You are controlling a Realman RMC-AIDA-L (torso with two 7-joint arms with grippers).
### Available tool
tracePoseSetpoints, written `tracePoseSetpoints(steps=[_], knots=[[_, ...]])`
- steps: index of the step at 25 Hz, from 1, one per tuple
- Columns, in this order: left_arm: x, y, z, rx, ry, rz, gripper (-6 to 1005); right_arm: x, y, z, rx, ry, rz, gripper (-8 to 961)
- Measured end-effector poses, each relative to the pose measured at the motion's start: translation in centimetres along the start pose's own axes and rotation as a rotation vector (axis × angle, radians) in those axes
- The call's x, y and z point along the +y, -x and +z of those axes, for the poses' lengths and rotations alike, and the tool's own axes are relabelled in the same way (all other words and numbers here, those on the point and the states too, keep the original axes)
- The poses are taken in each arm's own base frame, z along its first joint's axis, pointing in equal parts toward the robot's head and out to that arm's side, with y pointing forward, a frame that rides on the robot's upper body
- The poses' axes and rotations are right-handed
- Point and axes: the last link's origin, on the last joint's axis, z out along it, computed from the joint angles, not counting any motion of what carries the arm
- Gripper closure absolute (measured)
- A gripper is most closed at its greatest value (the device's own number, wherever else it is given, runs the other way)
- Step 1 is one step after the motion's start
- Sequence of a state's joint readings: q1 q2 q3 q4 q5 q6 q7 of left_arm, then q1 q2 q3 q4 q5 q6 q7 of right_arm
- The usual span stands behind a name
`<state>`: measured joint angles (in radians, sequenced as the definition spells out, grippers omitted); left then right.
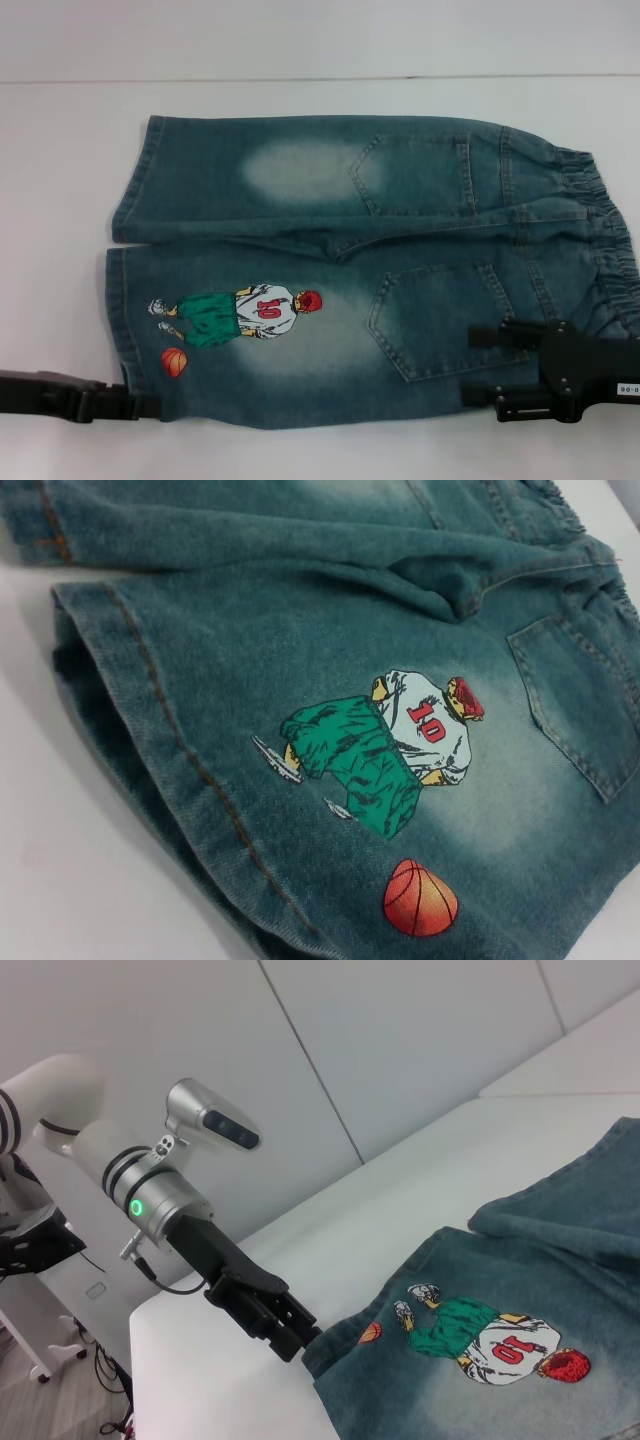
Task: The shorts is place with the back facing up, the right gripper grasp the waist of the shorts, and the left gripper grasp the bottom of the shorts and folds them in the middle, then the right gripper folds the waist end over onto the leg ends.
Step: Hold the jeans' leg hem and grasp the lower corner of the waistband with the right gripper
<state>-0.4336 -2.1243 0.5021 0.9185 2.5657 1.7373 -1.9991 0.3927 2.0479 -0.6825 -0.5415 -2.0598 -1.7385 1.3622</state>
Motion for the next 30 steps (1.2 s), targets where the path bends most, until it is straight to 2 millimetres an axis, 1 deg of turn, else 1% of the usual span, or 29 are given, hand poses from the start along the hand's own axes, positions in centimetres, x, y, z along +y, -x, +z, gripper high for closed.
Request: tracePoseSetpoints(steps=[8, 16, 22, 27, 30], knots=[[0.2, -0.5, 0.2, -0.009, -0.014, 0.016, 464, 0.0, 0.1, 0.0, -0.006, -0.003, 0.000, 38], [1.2, -1.0, 0.6, -0.046, -0.014, 0.077, 493, 0.0, 0.0, -0.1, -0.008, -0.006, 0.003, 38], [1.2, -1.1, 0.5, -0.043, -0.025, 0.069, 711, 0.0, 0.0, -0.1, -0.008, -0.007, 0.004, 38], [1.1, -1.1, 0.6, -0.051, -0.034, 0.073, 766, 0.0, 0.0, -0.1, -0.008, -0.007, 0.004, 38], [1.1, -1.2, 0.7, -0.049, -0.040, 0.072, 770, 0.0, -0.1, -0.2, -0.008, -0.007, 0.005, 38]])
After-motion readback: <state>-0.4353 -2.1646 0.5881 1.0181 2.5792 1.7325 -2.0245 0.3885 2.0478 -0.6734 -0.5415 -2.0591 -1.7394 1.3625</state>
